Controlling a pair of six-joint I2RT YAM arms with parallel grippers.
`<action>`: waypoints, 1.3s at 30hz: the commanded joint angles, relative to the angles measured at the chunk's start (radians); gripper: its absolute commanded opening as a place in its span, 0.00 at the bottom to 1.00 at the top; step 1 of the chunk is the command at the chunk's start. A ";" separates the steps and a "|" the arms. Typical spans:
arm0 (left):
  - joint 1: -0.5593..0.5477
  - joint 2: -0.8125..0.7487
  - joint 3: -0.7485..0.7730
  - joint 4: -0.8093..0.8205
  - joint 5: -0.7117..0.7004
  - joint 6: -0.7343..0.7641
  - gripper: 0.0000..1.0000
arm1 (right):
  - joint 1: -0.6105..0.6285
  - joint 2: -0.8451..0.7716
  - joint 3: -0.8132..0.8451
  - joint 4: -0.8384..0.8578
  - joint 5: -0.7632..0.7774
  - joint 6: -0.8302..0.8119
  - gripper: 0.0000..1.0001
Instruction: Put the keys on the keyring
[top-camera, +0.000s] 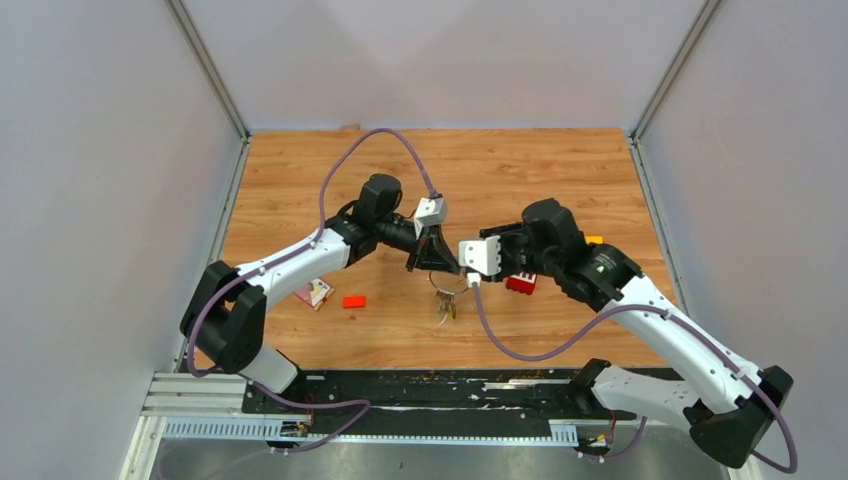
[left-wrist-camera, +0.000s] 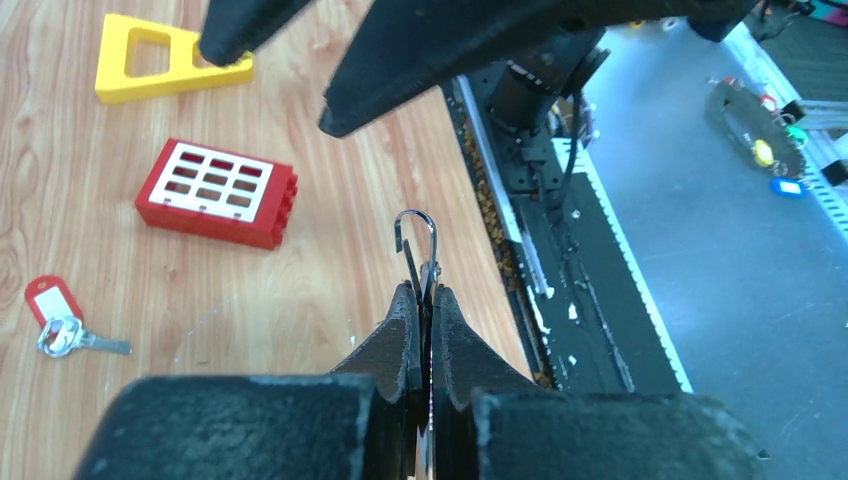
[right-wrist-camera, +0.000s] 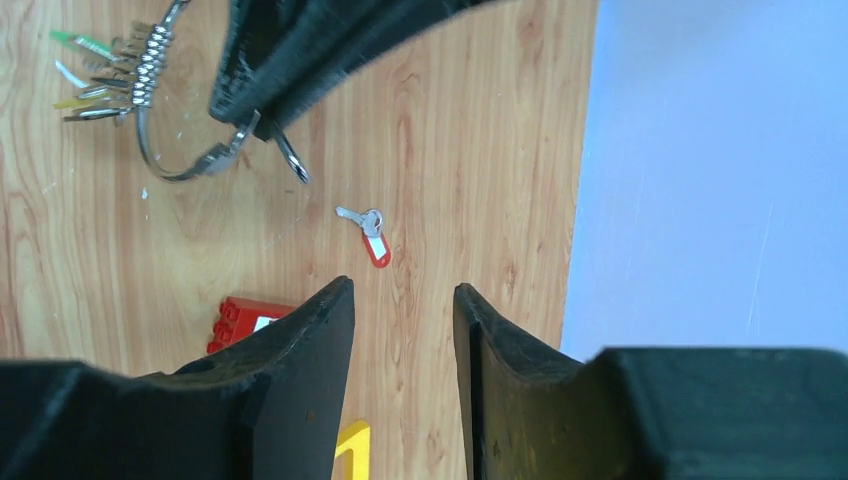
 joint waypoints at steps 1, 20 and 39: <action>0.003 -0.077 -0.020 0.143 0.095 -0.112 0.00 | -0.082 -0.058 0.045 0.006 -0.275 0.070 0.42; 0.001 -0.099 -0.041 0.101 0.150 -0.044 0.00 | -0.123 0.028 0.106 -0.084 -0.601 0.126 0.35; 0.000 -0.093 -0.029 0.038 0.158 0.009 0.00 | -0.122 0.053 0.101 -0.074 -0.639 0.122 0.20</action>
